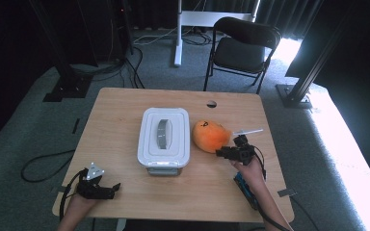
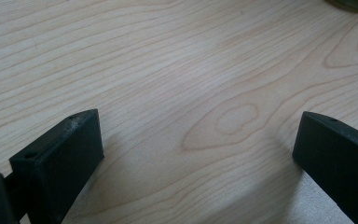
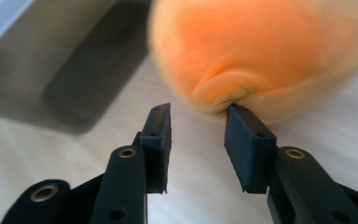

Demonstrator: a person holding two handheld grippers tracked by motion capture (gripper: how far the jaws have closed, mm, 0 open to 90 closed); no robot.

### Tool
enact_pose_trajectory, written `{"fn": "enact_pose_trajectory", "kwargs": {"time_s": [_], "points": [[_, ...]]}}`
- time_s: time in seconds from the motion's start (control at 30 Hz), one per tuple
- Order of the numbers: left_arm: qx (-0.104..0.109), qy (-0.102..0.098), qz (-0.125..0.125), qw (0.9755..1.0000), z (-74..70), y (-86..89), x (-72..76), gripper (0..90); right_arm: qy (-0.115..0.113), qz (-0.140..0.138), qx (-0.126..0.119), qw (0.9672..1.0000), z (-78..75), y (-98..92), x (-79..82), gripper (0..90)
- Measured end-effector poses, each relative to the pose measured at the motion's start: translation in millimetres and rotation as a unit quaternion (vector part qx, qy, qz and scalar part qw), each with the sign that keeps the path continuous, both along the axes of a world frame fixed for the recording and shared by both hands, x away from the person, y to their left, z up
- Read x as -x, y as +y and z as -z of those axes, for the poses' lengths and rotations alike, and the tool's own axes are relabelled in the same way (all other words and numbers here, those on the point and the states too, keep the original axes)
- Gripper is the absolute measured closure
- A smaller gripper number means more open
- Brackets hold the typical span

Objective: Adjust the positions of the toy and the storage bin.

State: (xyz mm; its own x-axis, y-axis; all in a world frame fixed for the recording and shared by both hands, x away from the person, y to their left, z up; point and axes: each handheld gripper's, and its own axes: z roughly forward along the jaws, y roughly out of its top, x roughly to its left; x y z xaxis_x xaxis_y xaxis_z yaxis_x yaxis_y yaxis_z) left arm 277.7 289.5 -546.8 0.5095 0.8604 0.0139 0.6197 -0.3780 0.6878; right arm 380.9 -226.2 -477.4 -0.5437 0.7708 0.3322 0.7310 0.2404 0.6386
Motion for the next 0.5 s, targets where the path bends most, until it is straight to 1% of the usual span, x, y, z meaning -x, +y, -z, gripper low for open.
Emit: {"fn": "enact_pose_trajectory", "kwargs": {"time_s": [0.07, 0.13, 0.17, 0.2, 0.23, 0.27, 0.3, 0.4, 0.43, 0.47, 0.5], "points": [[0.000, 0.000, 0.000, 1.0000, 0.0, 0.0, 0.0, 2.0, 0.015, -0.031, -0.010, 0.9993, 0.3, 8.3, 4.7, 59.4], [0.000, 0.000, 0.000, 1.0000, 0.0, 0.0, 0.0, 1.9, 0.011, -0.045, -0.011, 0.9988, -2.2, 13.9, 11.2, 57.2], [0.000, 0.000, 0.000, 1.0000, 0.0, 0.0, 0.0, 2.0, 0.011, -0.054, -0.015, 0.9984, -4.5, 15.0, 13.6, 54.1], [0.000, 0.000, 0.000, 1.0000, 0.0, -0.1, 0.0, 2.0, 0.001, -0.054, -0.011, 0.9985, -8.1, 15.1, 16.0, 52.8], [0.000, 0.000, 0.000, 1.0000, 0.0, -0.1, 0.0, 2.0, -0.010, -0.052, -0.005, 0.9986, -12.3, 14.0, 17.5, 50.4], [0.000, 0.000, 0.000, 1.0000, 0.0, 0.0, 0.0, 2.0, -0.016, -0.051, -0.007, 0.9986, -16.3, 11.7, 17.2, 47.4], [0.000, 0.000, 0.000, 1.0000, 0.0, -0.1, 0.0, 2.0, -0.021, -0.044, -0.010, 0.9987, -20.4, 8.5, 16.0, 47.0], [0.000, 0.000, 0.000, 1.0000, 0.0, -0.1, 0.0, 2.0, -0.037, -0.023, -0.019, 0.9989, -31.9, -2.2, 7.0, 42.3], [0.000, 0.000, 0.000, 1.0000, 0.0, 0.0, 0.0, 2.0, -0.042, -0.015, -0.020, 0.9988, -35.0, -5.3, 2.5, 42.1], [0.000, 0.000, 0.000, 1.0000, 0.0, 0.0, 0.0, 2.0, -0.042, -0.015, -0.020, 0.9988, -35.0, -5.3, 2.5, 42.1], [0.000, 0.000, 0.000, 1.0000, 0.0, 0.0, 0.0, 2.0, -0.041, -0.004, -0.038, 0.9984, -40.2, -11.5, -16.5, 39.2]]}}
